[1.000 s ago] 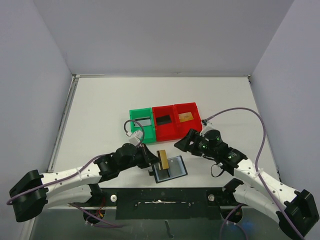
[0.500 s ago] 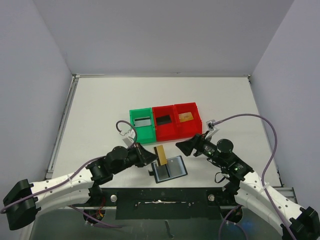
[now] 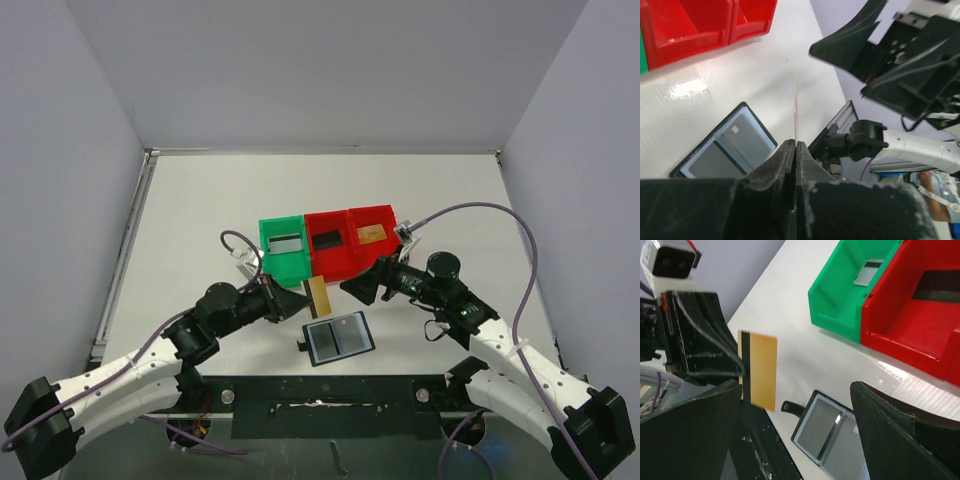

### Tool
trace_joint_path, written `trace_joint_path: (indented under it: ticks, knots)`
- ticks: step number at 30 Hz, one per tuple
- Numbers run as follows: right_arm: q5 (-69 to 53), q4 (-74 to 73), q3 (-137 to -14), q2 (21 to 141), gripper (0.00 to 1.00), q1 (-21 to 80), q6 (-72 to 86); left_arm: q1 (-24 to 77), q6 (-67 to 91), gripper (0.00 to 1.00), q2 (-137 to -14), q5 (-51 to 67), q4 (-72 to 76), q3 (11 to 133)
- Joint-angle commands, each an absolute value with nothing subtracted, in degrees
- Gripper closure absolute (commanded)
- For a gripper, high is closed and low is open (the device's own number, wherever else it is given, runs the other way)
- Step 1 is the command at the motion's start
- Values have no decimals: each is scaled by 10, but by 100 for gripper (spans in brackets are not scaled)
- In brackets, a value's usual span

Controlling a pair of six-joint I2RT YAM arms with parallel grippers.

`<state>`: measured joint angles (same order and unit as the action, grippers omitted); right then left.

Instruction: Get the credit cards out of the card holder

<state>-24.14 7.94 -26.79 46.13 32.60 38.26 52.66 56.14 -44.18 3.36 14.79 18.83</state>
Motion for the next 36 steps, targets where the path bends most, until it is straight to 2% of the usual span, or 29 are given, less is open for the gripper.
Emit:
trace_joint_path:
  ticks: [1, 5, 14, 16, 21, 23, 25, 27, 33, 36]
  knots:
    - [-420, 172, -267, 509, 8, 297, 412, 420, 579, 100, -426, 210, 236, 184]
    - [-466, 256, -272, 564, 17, 296, 473, 365, 617, 100, -430, 311, 312, 164]
    - [-453, 382, -297, 662, 32, 345, 565, 366, 633, 100, -454, 337, 355, 178]
    - [-464, 402, -309, 680, 39, 349, 577, 366, 635, 100, -450, 336, 355, 182]
    - [-491, 519, -282, 689, 44, 352, 634, 366, 626, 100, -435, 327, 317, 199]
    - [-512, 517, -276, 688, 50, 352, 634, 365, 617, 100, -429, 319, 295, 208]
    - [-523, 511, -273, 683, 63, 354, 632, 366, 607, 100, -427, 317, 275, 217]
    - [-533, 501, -276, 682, 69, 357, 628, 366, 603, 100, -426, 318, 269, 221]
    - [-548, 482, -290, 679, 80, 365, 620, 367, 607, 100, -427, 324, 276, 220]
    - [-538, 490, -289, 676, 83, 368, 628, 369, 609, 100, -428, 329, 280, 218]
